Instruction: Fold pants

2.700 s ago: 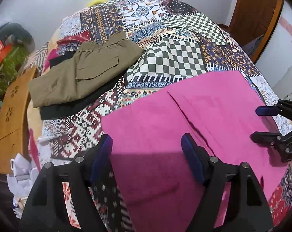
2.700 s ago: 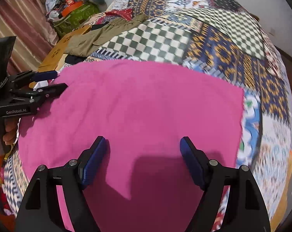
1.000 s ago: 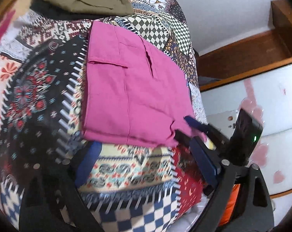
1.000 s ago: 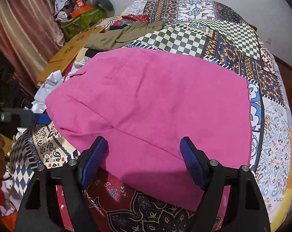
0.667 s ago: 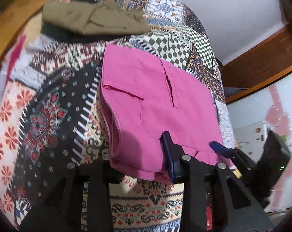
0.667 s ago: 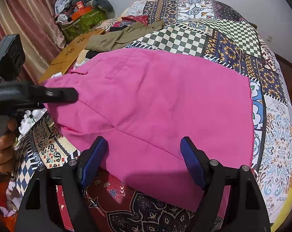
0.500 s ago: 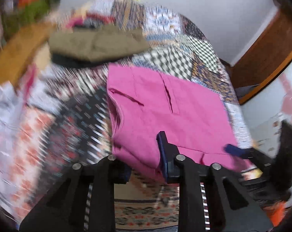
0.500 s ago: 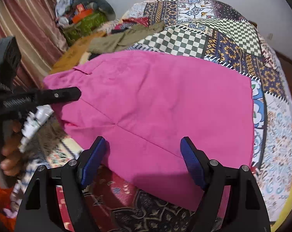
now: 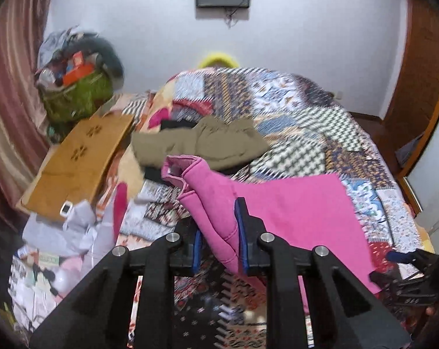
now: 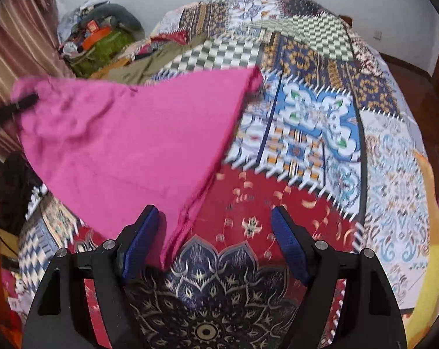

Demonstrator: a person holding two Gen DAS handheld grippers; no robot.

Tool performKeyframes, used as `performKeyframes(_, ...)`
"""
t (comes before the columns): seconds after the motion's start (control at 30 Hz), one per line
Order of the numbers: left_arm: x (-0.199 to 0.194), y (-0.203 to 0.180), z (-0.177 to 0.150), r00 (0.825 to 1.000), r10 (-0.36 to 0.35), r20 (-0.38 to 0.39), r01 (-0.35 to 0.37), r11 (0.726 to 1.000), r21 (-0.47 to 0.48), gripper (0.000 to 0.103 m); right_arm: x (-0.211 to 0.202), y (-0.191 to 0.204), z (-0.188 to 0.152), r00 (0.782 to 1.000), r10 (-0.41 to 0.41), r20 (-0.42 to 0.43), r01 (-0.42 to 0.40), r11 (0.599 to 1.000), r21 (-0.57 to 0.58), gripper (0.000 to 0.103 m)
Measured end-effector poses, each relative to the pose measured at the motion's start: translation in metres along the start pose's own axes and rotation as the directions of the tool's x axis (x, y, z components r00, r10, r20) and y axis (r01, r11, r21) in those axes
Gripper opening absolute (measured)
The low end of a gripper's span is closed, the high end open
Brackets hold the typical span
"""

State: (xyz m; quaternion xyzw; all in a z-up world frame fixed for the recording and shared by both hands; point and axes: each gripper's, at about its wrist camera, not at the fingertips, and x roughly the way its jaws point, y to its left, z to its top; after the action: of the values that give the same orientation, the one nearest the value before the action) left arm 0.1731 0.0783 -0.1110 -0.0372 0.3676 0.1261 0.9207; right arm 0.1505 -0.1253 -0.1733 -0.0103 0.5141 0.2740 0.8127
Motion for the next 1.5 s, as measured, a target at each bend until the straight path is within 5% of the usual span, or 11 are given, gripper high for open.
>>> performKeyframes(0.2,-0.011,-0.048,0.016,0.995,-0.088,0.050,0.083,0.992,0.099,0.018,-0.003,-0.003,-0.001,1.000,0.007,0.009,-0.007,1.000,0.006,0.076)
performKeyframes(0.4,-0.006,-0.098,0.020,0.975,-0.223,-0.004,0.220,0.960,0.175,0.017,-0.002,-0.002,-0.002,1.000,0.011,0.013,-0.011,1.000,0.006,0.077)
performKeyframes(0.53,0.009,-0.123,0.015,0.946,-0.310,-0.097,0.323,0.929,0.178,0.017,-0.001,-0.002,-0.002,1.000,0.015,0.018,-0.015,1.000,0.010,0.077)
performKeyframes(0.67,0.034,-0.136,0.005,0.894,-0.393,-0.217,0.422,0.900,0.110,0.017,-0.002,-0.002,-0.002,1.000,0.019,0.019,-0.019,1.000,0.011,0.077)
performKeyframes(0.87,0.050,-0.144,-0.009,0.844,-0.434,-0.315,0.476,0.877,0.067,0.017,-0.002,-0.003,-0.002,1.000,0.025,0.018,-0.025,1.000,0.011,0.077)
performKeyframes(0.9,0.050,-0.143,-0.009,0.836,-0.443,-0.325,0.486,0.872,0.062,0.019,-0.002,-0.002,-0.002,1.000,0.025,0.018,-0.025,1.000,0.012,0.077)
performKeyframes(0.97,0.048,-0.143,-0.009,0.819,-0.456,-0.348,0.504,0.862,0.059,0.042,-0.002,-0.002,-0.002,1.000,0.025,0.018,-0.025,1.000,0.013,0.077)
performKeyframes(1.03,0.043,-0.142,-0.006,0.824,-0.460,-0.330,0.504,0.862,0.058,0.054,-0.003,-0.003,-0.001,0.999,0.025,0.019,-0.025,0.999,0.019,0.076)
performKeyframes(1.2,0.028,-0.122,0.014,0.865,-0.442,-0.239,0.472,0.877,0.085,0.066,-0.008,-0.007,-0.002,0.999,0.027,0.035,-0.029,0.998,0.047,0.076)
performKeyframes(1.37,0.056,-0.097,0.042,0.937,-0.296,-0.184,0.322,0.937,0.134,0.075,-0.014,-0.018,-0.001,0.999,0.019,0.050,-0.023,0.996,0.087,0.076)
performKeyframes(1.5,0.103,-0.083,0.060,0.957,-0.196,-0.214,0.234,0.956,0.174,0.076,-0.017,-0.025,-0.001,0.998,0.005,0.057,-0.011,0.994,0.109,0.076)
